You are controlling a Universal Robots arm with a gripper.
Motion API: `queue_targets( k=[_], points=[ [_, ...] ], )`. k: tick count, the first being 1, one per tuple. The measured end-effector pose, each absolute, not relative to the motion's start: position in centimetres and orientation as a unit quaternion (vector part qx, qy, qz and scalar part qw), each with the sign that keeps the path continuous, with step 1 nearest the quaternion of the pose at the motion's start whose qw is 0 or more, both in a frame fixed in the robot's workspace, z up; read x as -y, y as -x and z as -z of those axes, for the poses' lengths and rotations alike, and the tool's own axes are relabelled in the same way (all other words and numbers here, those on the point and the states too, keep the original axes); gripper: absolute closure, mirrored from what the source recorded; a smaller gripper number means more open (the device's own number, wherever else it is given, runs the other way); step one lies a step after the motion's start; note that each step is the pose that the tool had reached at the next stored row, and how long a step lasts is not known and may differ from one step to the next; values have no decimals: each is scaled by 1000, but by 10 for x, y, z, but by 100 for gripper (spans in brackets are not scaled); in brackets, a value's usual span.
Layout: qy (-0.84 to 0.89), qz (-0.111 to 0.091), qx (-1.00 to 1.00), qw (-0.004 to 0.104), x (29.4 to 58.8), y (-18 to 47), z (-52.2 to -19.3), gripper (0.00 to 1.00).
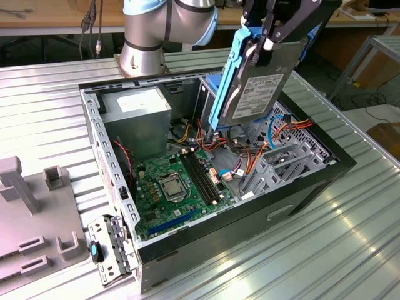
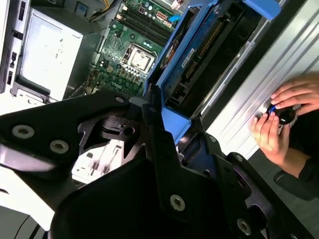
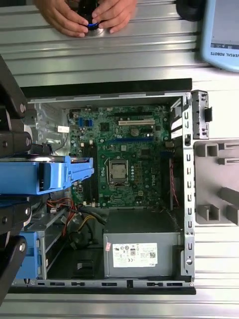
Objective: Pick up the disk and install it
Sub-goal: 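Insert the disk into the insertion slot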
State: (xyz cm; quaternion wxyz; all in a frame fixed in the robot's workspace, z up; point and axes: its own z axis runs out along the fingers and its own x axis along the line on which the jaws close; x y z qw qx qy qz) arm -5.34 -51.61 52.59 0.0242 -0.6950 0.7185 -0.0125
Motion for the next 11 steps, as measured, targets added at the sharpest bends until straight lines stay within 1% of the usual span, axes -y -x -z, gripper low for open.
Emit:
queue_targets(
  k=[11],
  points=[
    [695, 13, -719, 24, 517, 19, -525, 63]
  ],
)
